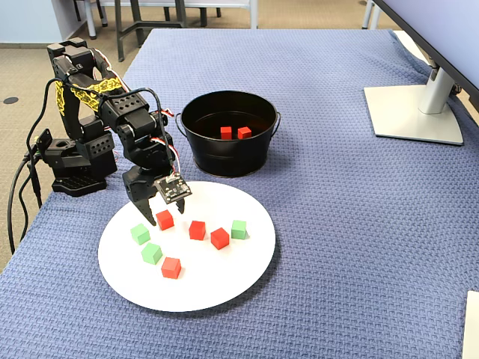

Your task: Pick up the red cubes from the white plate and place them in the black recipient

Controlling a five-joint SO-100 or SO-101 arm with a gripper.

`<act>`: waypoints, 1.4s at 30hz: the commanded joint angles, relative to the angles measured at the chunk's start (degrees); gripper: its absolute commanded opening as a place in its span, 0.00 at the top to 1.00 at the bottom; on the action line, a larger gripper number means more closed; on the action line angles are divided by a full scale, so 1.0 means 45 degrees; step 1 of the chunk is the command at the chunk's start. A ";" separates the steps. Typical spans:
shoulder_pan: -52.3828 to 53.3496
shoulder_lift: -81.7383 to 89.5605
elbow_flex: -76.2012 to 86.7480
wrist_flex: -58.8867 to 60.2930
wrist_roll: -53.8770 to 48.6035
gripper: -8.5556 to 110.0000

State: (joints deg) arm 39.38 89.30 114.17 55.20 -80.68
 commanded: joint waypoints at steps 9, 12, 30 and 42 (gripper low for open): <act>0.0098 0.0234 0.0312 -0.0937 -0.0391 0.93; 0.0020 0.0391 0.0156 -0.0937 0.0039 0.93; -0.5586 0.4082 -0.4941 0.3223 0.7656 0.93; -1.1094 0.1738 -0.6875 0.2871 1.1914 0.93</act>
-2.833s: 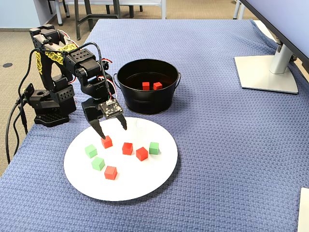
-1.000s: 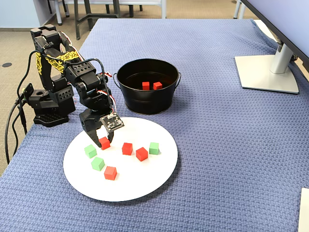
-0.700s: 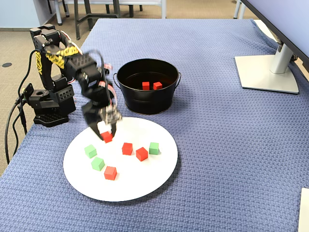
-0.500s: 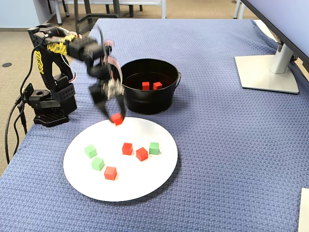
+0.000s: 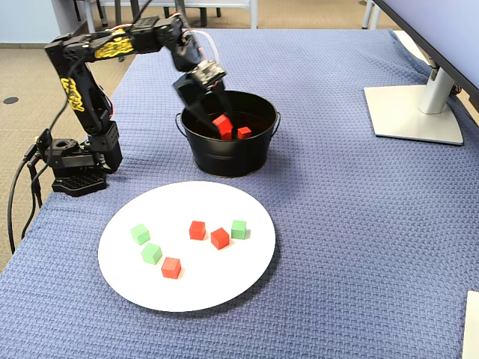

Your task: Pick up the red cubes from the white plate and place them in the black recipient

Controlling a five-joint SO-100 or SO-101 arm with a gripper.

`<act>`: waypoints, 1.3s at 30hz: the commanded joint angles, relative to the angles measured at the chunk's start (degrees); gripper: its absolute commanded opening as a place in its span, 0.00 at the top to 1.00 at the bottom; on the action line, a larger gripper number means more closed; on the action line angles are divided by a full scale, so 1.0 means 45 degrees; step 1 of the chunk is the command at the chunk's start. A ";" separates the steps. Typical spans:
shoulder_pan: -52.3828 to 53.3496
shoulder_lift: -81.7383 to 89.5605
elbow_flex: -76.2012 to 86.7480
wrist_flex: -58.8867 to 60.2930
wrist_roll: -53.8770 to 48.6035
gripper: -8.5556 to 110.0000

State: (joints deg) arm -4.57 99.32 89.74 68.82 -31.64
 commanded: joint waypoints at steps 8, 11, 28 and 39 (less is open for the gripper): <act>-0.1758 -0.1328 -0.1074 0.0098 0.1016 0.62; -0.0391 -0.1152 -0.1738 0.0645 0.0508 0.62; 0.8242 -0.4219 -0.3203 0.1230 -0.0273 0.75; 0.8457 -0.7363 -0.4961 0.1387 -0.0371 0.75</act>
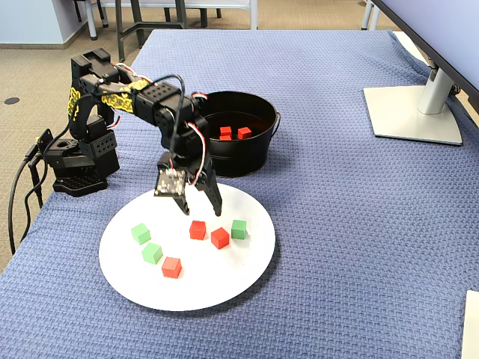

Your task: Pick up the red cubes from the white plate and place them in the black recipient

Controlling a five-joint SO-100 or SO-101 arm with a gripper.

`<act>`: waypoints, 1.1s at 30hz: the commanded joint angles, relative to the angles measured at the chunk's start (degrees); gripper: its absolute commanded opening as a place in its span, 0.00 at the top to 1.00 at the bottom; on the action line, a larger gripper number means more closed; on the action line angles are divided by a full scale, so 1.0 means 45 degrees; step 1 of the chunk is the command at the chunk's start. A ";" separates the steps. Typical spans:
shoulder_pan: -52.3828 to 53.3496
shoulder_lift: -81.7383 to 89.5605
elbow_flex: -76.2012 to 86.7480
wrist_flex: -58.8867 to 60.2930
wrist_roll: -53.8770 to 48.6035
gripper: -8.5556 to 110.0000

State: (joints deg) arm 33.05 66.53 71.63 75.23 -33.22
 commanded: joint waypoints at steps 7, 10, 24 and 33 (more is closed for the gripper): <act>0.0137 -0.0723 -0.1016 0.0000 -0.0508 0.77; 0.0176 -0.0996 -0.1094 -0.0117 -0.0566 0.79; 0.0312 -0.1641 -0.1387 -0.0371 -0.0781 0.93; -0.0195 0.0938 -0.1504 0.0059 0.0059 0.93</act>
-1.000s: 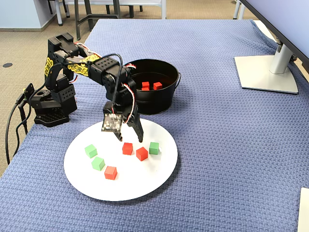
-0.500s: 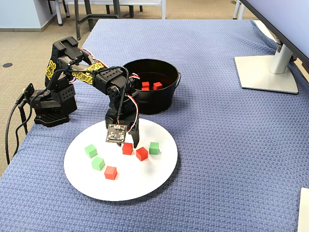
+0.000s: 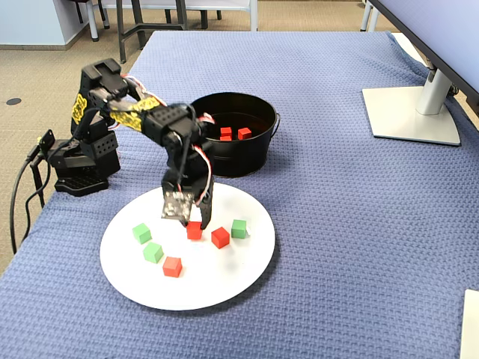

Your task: Pick up the red cubes from the white plate and place them in the black recipient

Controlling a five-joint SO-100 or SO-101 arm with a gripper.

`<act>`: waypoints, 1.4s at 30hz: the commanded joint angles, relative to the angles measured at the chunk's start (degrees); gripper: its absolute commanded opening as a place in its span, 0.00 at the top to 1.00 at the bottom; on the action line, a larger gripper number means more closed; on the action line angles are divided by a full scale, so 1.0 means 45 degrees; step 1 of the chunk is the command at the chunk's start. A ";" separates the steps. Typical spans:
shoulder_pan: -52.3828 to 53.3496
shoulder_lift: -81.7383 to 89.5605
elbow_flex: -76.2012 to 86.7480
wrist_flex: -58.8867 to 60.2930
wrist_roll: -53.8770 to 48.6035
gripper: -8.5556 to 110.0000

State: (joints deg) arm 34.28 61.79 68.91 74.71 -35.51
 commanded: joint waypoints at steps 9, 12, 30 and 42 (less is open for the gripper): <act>-0.2773 0.5781 -0.2109 0.1855 0.2441 0.93; -0.4004 0.6953 -0.1719 0.1484 0.2969 0.93; -1.1719 0.9434 0.1016 0.0605 0.5527 0.74; -0.6855 0.9570 -0.0762 0.2266 0.4473 0.67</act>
State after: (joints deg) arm -5.98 101.60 70.22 81.91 -14.06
